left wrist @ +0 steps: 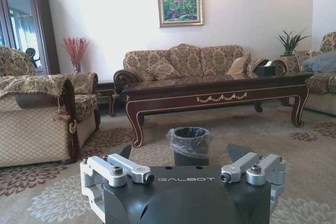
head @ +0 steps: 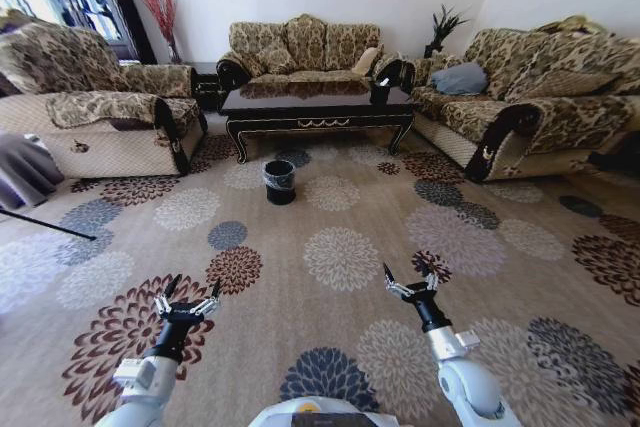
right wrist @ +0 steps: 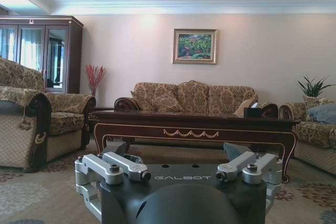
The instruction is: Move to the front of the table and pick up the trash from the floor, then place it into the trash bin.
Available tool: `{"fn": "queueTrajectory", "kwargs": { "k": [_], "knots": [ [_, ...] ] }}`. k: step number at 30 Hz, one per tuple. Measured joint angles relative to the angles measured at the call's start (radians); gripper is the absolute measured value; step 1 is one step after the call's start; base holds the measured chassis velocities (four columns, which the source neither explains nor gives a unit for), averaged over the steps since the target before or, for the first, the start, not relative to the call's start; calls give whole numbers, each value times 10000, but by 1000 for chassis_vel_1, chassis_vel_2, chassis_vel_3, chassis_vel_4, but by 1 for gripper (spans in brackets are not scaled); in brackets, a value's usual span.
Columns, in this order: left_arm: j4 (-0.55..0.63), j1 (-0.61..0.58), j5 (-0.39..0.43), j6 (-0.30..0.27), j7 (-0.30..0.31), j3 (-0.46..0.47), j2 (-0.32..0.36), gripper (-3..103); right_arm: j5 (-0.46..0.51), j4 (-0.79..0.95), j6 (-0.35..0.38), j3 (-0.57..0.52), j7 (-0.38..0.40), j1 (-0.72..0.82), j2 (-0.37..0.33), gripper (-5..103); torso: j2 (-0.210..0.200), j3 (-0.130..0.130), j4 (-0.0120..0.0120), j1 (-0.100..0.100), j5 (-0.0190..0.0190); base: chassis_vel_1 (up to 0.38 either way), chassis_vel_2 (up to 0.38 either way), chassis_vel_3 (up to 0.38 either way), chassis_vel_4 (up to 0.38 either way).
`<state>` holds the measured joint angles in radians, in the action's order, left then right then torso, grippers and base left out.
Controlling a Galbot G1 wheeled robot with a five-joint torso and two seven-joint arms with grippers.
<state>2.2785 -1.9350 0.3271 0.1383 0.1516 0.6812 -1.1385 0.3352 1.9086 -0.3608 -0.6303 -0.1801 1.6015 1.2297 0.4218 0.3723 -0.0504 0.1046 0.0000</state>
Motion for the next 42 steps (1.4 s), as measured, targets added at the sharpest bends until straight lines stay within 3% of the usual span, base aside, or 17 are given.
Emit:
{"fn": "queueTrajectory", "kwargs": {
  "k": [42],
  "knots": [
    [0,0,0,0,0,0,0,100,0,0,0,0,0,0,0,100,1747,1079,0,668,0,0,0,0,0]
  ]
}}
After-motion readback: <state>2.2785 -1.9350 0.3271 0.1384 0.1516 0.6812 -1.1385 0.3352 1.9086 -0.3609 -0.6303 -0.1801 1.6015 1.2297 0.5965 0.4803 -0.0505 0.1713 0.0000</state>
